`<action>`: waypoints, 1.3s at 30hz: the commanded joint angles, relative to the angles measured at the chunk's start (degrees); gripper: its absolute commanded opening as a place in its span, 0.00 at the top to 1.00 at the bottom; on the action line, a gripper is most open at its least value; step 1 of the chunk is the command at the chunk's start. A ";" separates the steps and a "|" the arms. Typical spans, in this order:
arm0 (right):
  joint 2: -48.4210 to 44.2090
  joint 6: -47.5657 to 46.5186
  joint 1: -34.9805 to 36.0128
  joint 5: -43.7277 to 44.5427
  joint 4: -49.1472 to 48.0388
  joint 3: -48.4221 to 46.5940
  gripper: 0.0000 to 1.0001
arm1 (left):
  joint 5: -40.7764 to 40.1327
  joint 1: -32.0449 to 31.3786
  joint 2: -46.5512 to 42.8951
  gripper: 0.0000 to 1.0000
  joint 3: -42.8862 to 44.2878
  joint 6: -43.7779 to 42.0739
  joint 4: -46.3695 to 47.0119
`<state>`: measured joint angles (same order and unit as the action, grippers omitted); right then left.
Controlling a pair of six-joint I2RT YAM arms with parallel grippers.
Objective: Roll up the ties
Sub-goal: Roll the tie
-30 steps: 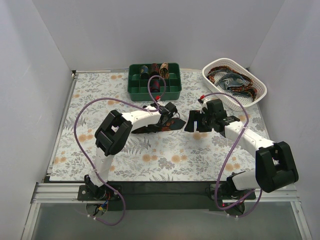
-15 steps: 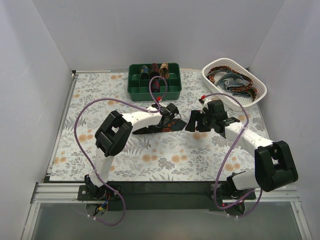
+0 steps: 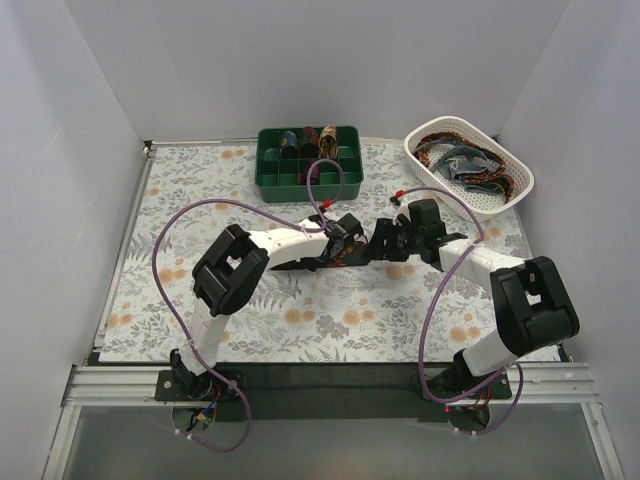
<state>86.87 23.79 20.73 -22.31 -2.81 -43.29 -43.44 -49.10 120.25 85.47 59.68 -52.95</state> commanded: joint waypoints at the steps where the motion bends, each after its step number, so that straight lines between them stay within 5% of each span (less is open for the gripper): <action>1: 0.58 0.73 -0.16 -1.60 -3.61 -1.71 0.48 | 4.41 -1.26 -3.00 0.55 -1.36 -1.14 3.38; 14: -0.73 -1.99 -1.39 -0.99 -3.61 -2.42 0.47 | 12.49 -1.70 -8.44 0.43 -2.24 -2.37 6.98; 39: -4.25 -7.26 -1.57 -1.34 -1.15 -4.26 0.45 | 24.02 -1.70 -9.32 0.40 -6.72 -3.34 13.75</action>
<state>84.99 18.79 19.46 -22.92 -3.84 -46.50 -23.49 -50.39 111.66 79.22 55.68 -40.29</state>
